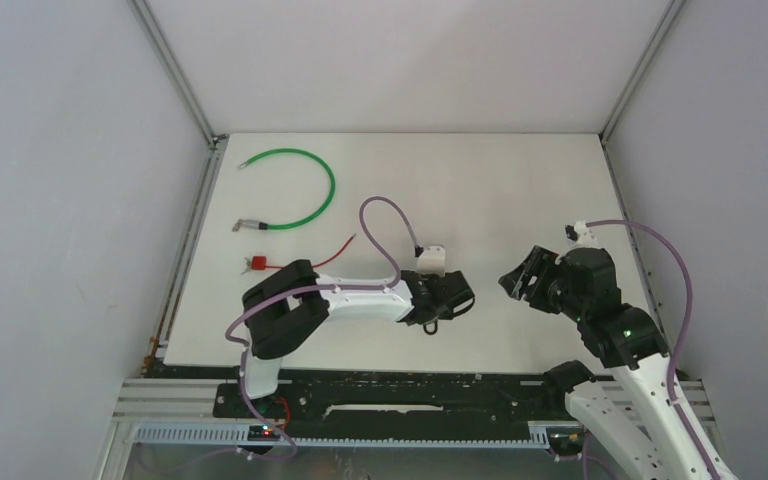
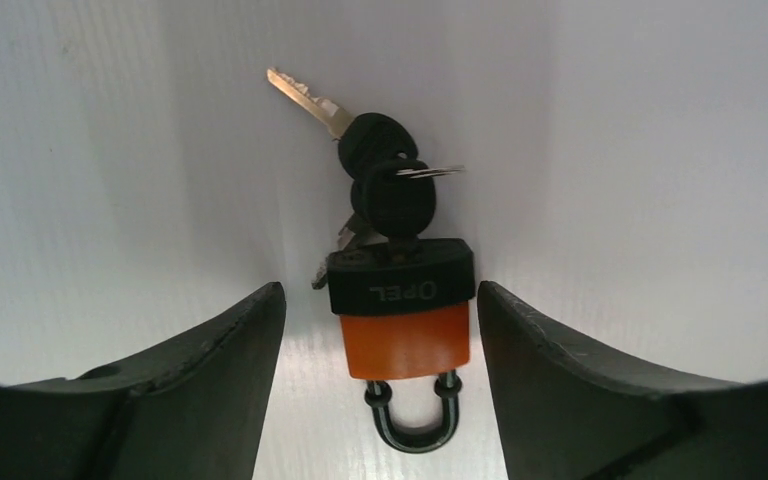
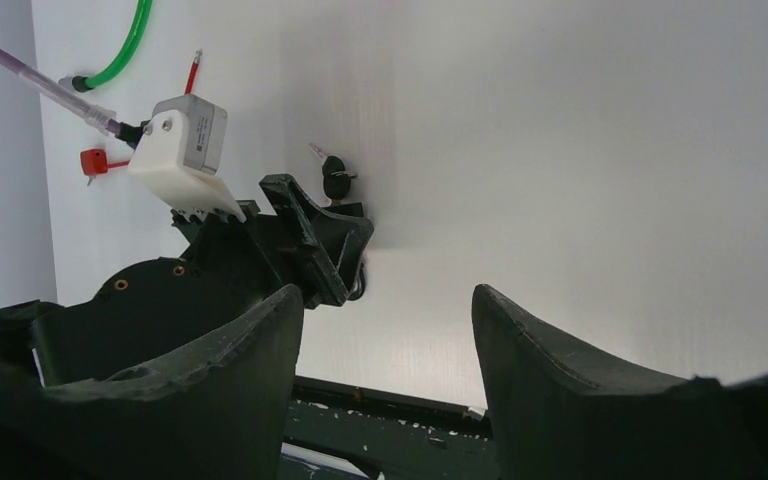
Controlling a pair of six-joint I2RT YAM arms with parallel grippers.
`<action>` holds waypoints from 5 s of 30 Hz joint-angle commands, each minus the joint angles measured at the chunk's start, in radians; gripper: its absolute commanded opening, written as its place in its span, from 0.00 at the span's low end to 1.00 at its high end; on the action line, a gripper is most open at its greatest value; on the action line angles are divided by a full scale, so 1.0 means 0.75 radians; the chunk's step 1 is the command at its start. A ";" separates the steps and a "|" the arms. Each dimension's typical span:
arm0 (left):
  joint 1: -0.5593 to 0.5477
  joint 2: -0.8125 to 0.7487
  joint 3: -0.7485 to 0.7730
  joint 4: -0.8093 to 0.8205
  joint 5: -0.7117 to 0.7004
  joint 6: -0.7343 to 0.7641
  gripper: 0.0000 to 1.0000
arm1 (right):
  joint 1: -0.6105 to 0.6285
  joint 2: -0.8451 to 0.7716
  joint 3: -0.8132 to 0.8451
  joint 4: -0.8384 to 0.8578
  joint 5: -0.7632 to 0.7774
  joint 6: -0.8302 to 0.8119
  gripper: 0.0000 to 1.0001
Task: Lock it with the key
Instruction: Pick up the lock from the center of the board, then lock the lock.
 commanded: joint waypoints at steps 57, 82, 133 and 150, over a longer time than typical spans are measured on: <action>0.742 -0.737 -0.664 1.147 1.232 1.346 0.00 | 0.261 0.998 -0.376 2.119 -0.451 -1.043 0.69; 0.737 -0.821 -0.628 0.783 1.856 1.804 0.00 | 0.369 0.753 -0.703 2.268 -1.077 -1.879 0.62; 0.511 -0.757 -0.323 0.035 1.904 2.222 0.00 | 0.794 0.648 -0.550 1.700 -0.652 -2.472 0.40; 0.513 -0.991 -0.577 0.557 1.567 1.955 0.73 | 0.656 0.650 -0.514 1.722 -0.851 -2.241 0.00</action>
